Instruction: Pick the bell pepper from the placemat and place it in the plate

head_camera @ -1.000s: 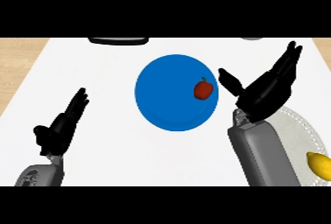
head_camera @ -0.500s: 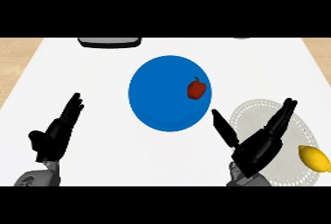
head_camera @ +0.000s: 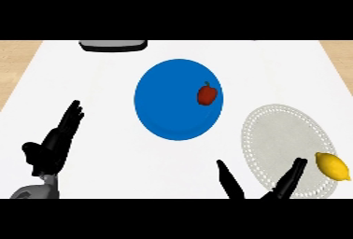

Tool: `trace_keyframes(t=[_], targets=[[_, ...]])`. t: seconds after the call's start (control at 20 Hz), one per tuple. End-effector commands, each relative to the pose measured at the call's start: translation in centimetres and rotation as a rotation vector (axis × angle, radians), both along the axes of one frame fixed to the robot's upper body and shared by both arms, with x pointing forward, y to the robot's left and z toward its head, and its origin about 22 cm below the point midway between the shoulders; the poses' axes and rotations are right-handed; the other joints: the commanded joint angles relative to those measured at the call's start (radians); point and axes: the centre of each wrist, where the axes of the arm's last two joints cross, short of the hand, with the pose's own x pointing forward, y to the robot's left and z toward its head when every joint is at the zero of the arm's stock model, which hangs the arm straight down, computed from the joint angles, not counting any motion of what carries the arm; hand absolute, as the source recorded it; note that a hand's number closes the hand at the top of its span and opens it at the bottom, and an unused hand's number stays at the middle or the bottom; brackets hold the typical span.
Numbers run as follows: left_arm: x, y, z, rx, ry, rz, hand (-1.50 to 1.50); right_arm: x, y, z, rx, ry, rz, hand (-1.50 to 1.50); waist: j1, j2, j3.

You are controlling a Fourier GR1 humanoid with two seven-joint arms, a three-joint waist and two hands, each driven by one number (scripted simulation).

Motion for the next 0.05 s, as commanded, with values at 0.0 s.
trace_keyframes(t=[0.0], targets=[[-0.08, 0.34, -0.07, -0.008, 0.000, -0.008, 0.00, -2.57, 0.31, -1.97, 0.099, -0.061, -0.025, -1.50, -0.007, 0.001, 0.000]])
